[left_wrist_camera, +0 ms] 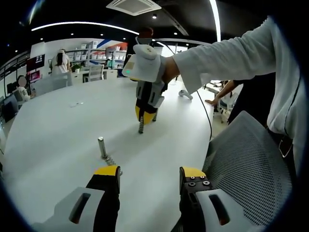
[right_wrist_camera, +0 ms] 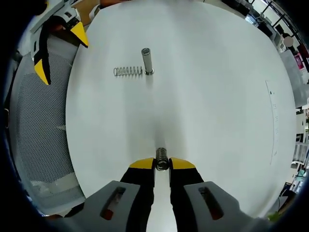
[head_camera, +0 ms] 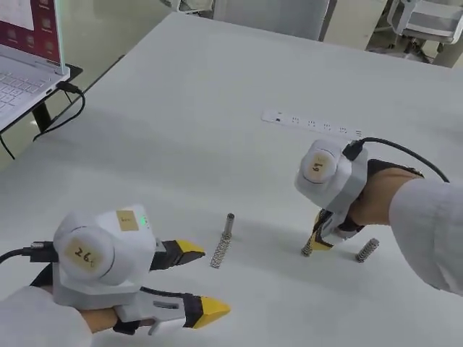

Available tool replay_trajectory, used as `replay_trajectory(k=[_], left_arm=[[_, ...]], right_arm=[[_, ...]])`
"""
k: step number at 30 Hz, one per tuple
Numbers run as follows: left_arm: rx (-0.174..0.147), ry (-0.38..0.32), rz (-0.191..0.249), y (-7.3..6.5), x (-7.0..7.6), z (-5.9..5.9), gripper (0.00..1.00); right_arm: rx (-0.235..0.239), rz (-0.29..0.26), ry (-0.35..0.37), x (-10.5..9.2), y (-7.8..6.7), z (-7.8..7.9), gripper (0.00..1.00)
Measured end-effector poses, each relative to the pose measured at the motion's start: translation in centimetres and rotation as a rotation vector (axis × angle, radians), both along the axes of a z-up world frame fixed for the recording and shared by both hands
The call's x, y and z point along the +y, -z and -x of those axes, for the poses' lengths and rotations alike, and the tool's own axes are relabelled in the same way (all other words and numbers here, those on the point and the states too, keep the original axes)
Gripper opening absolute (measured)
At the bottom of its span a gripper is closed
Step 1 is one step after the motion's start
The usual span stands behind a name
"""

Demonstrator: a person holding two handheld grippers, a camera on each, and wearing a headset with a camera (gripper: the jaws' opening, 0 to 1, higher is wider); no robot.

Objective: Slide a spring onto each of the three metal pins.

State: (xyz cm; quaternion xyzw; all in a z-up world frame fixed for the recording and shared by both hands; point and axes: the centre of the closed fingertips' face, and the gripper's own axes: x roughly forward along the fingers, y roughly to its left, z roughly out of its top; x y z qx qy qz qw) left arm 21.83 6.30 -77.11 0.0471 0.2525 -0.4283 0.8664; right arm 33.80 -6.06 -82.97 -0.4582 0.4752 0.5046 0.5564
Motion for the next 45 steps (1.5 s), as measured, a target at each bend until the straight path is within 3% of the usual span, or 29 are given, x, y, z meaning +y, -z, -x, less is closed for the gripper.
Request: replay_trajectory(k=[4, 12, 25, 28, 37, 45], left_arm=[[-0.001, -0.004, 0.001, 0.0, 0.1, 0.0, 0.44], [-0.002, -0.003, 0.000, 0.0, 0.1, -0.1, 0.44], [-0.005, -0.004, -0.009, 0.1, 0.1, -0.1, 0.43], [-0.004, -0.013, -0.008, 0.0, 0.4, -0.2, 0.43], [-0.014, -0.030, -0.010, -0.1, 0.6, -0.4, 0.42], [-0.023, -0.045, -0.013, -0.3, 0.9, -0.6, 0.41]], right_arm=[[-0.019, -0.002, -0.007, -0.2, 0.1, -0.3, 0.18], [-0.030, -0.065, 0.035, -0.1, -1.1, -0.5, 0.21], [-0.030, -0.311, 0.223, 0.8, -3.3, 0.6, 0.27], [-0.046, -0.339, 0.248, 0.6, -3.5, 1.0, 0.29], [-0.104, -0.494, 0.349, 0.6, -4.5, 1.8, 0.32], [-0.111, -0.642, 0.471, 0.5, -5.2, 3.1, 0.39]])
